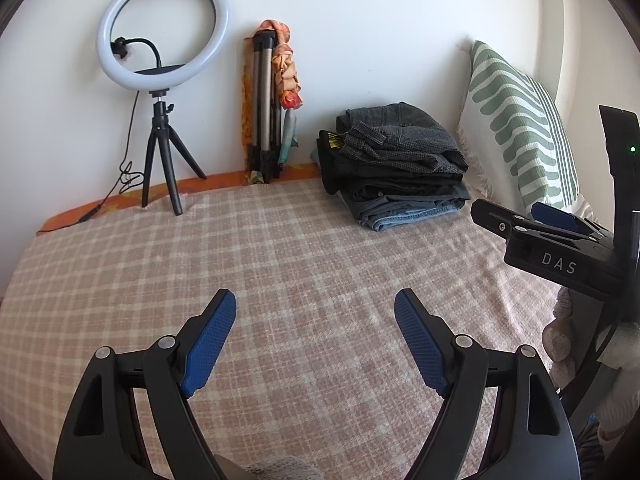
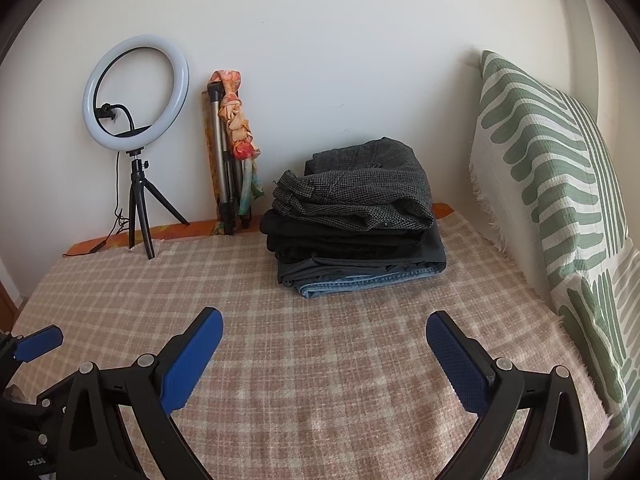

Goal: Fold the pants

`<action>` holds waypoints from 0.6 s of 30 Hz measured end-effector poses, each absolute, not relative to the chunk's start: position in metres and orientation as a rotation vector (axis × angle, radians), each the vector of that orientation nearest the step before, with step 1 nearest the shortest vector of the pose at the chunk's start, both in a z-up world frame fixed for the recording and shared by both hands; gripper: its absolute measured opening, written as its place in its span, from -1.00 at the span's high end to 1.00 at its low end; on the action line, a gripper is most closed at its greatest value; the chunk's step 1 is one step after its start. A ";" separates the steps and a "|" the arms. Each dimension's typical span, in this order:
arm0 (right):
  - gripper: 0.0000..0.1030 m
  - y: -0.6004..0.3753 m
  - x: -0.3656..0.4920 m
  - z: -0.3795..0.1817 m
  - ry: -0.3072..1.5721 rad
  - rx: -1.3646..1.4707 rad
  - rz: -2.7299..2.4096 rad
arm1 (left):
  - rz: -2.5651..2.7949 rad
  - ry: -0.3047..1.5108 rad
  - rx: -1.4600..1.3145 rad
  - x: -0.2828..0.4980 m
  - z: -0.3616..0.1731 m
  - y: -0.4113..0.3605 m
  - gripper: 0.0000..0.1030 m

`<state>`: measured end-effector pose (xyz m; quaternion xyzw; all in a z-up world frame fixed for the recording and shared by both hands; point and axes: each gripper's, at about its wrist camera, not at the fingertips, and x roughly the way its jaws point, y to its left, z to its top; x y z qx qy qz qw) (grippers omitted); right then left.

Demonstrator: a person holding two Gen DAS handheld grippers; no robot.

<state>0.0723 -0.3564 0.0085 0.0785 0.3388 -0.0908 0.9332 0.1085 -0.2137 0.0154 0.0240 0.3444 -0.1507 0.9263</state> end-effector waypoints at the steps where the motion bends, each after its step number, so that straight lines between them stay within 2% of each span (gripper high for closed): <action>1: -1.00 -0.356 0.073 0.009 0.692 0.161 -0.186 | -0.309 0.706 0.049 0.108 0.015 -0.214 -0.59; 18: -1.00 -0.353 0.073 0.008 0.692 0.153 -0.182 | -0.305 0.700 0.053 0.107 0.015 -0.214 -0.59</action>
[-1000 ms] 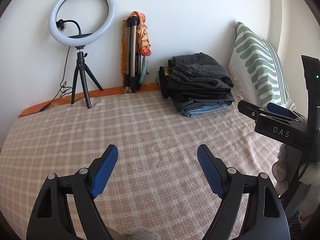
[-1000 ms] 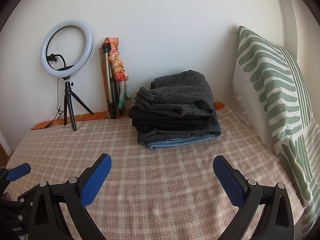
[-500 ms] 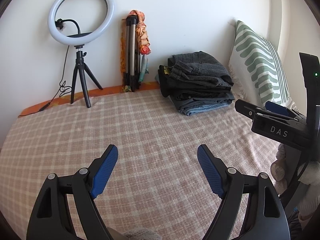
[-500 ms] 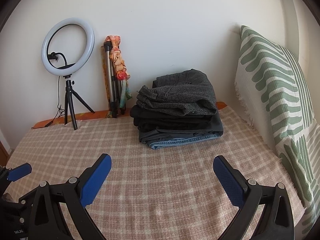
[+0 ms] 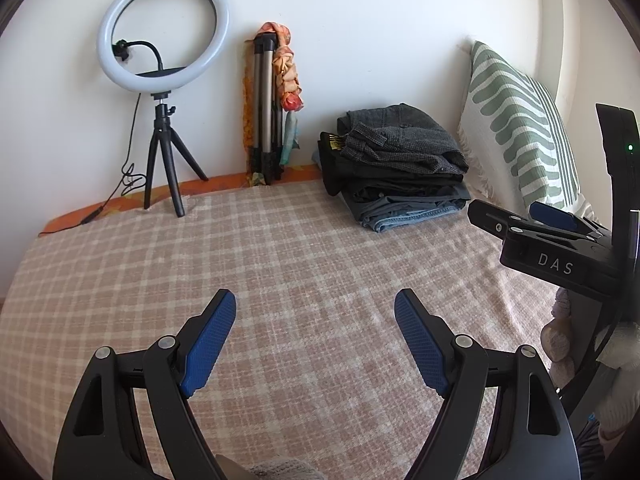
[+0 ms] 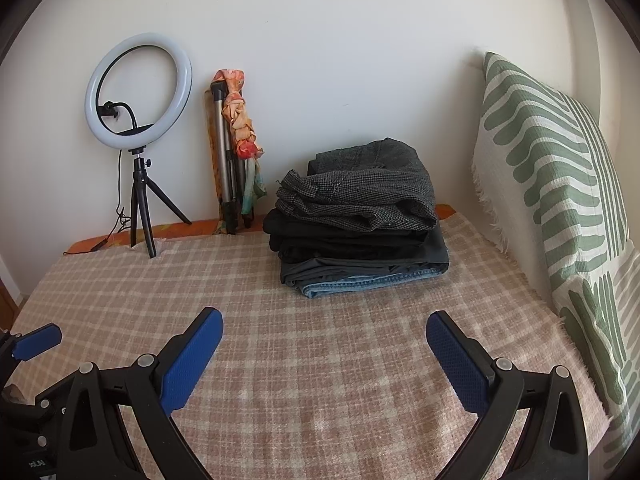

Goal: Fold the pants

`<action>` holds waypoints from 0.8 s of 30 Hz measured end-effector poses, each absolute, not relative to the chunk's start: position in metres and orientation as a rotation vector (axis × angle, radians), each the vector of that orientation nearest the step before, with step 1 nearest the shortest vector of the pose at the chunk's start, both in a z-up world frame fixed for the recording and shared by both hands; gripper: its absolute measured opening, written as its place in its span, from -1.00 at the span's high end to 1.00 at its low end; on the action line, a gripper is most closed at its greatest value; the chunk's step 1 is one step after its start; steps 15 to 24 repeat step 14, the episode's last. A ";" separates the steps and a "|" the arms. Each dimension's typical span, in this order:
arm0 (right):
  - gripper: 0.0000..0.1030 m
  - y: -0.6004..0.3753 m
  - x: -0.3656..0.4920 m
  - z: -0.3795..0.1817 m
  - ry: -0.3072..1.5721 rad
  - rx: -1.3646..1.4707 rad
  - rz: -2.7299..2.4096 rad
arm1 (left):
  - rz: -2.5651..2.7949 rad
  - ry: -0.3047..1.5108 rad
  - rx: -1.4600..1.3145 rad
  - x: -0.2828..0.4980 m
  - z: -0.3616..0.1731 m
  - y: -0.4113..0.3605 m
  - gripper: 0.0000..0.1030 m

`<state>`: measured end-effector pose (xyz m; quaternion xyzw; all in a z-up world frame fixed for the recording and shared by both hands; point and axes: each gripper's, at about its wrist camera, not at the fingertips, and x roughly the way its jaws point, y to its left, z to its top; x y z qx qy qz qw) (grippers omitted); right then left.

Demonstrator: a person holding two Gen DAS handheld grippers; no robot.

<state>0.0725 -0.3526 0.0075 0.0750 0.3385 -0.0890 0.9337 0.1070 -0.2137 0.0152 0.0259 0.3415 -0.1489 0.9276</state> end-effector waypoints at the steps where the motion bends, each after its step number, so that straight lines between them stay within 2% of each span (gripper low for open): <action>1: -1.00 -0.353 0.072 0.008 0.692 0.155 -0.182 | -0.304 0.700 0.053 0.107 0.015 -0.214 -0.59; 24: -1.00 -0.350 0.074 0.004 0.697 0.147 -0.179 | -0.292 0.660 0.079 0.102 0.015 -0.212 -0.59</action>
